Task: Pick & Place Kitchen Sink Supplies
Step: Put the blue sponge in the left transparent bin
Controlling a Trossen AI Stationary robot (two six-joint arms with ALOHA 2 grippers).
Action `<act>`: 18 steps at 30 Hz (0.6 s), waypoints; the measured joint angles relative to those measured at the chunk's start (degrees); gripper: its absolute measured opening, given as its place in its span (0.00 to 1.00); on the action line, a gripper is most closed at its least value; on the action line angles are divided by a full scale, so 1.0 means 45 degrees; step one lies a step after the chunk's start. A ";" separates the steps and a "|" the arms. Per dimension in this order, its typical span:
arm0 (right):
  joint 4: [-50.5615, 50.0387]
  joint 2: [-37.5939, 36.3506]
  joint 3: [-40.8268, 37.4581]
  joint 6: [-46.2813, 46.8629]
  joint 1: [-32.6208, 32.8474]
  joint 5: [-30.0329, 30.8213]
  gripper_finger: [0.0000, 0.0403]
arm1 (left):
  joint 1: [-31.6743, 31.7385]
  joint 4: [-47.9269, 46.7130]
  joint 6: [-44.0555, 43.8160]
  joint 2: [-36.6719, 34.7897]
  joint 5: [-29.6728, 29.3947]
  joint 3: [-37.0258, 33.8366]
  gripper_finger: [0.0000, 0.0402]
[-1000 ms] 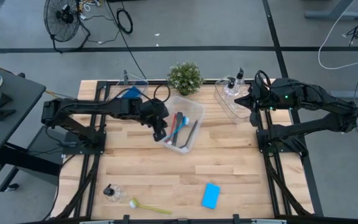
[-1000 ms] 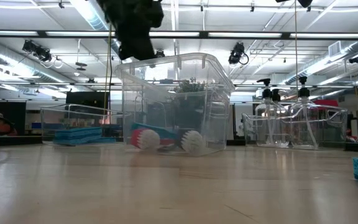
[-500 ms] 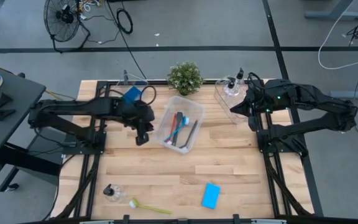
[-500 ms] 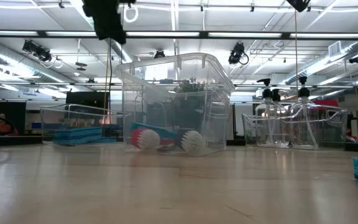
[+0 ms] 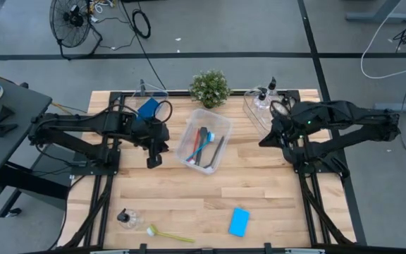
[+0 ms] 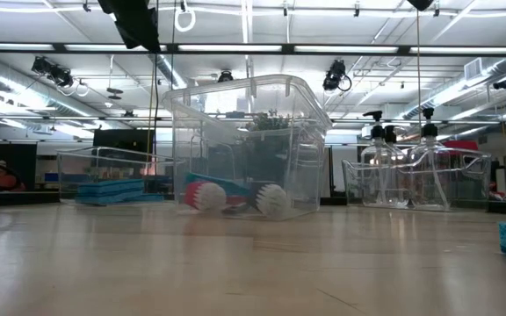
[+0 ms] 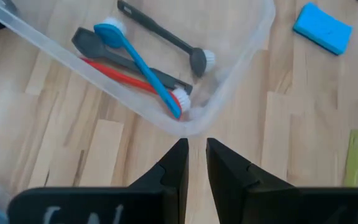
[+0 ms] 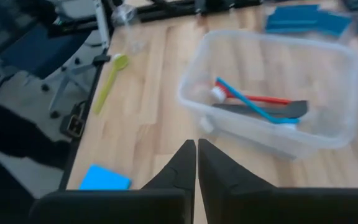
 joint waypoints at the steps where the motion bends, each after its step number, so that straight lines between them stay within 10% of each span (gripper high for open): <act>1: -0.0011 0.0106 0.0000 0.0071 0.0179 0.0002 0.05 | -0.0002 -0.0005 0.0010 0.0009 -0.0004 0.0000 0.15; 18: 0.0020 0.2691 0.0000 0.2317 0.3435 -0.0779 0.05 | 0.0010 -0.0024 0.0405 0.0015 -0.0102 0.0000 0.15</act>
